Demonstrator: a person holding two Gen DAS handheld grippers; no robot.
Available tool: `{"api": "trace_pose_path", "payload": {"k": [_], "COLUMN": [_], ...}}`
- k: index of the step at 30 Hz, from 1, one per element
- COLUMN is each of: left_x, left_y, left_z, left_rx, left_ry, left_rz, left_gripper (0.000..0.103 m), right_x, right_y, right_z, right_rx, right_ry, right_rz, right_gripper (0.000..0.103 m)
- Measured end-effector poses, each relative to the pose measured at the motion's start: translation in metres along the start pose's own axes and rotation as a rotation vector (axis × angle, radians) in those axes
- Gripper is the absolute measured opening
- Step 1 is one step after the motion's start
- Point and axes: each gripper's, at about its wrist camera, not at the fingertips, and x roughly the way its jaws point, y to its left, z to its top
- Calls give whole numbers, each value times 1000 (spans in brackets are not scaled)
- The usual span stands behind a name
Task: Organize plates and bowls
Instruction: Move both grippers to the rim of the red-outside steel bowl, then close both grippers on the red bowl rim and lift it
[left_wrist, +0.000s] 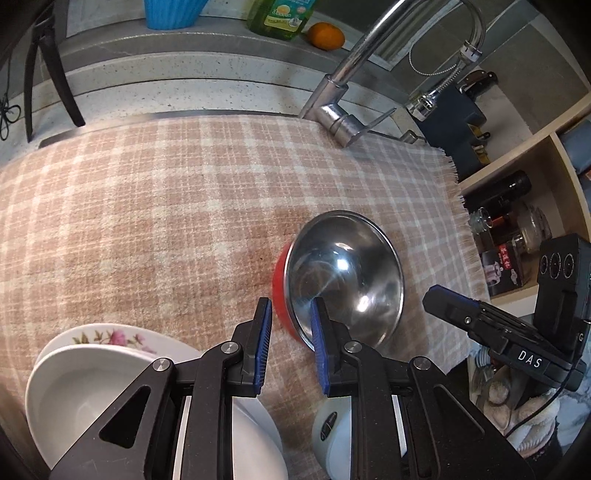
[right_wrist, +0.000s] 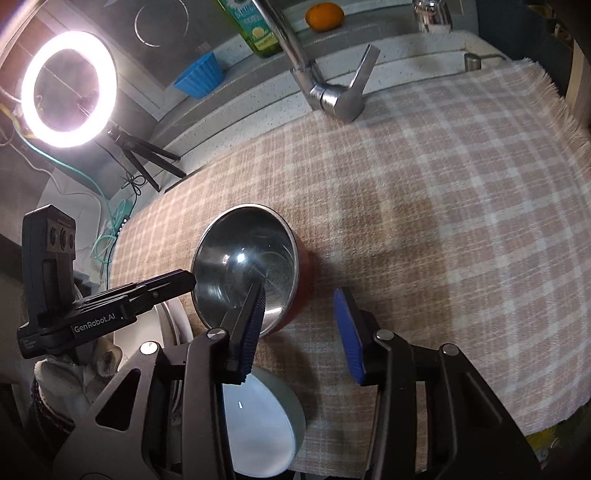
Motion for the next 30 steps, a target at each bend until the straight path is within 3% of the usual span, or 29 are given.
{"api": "trace_pose_path", "payload": {"k": [6,9,15,30], "left_x": [10,13,17,0], "left_y": [-1,0,-3,-3], "left_z": [4,4,3,5], "left_rx": [16,17,28,28], "left_ry": [16,21,24,-10], "left_rz": [22,22,18,4], "left_gripper": [19,19,11,11], "right_x": [21,27,30,16], "right_y": [-6,-6,-3,12], "right_z": [2,1,1,7], "right_rx": [27,30,36,16], "right_ry": [50,67,69,45], "right_rz": [13,25,43,32], "right_gripper": [31,23,13,13]}}
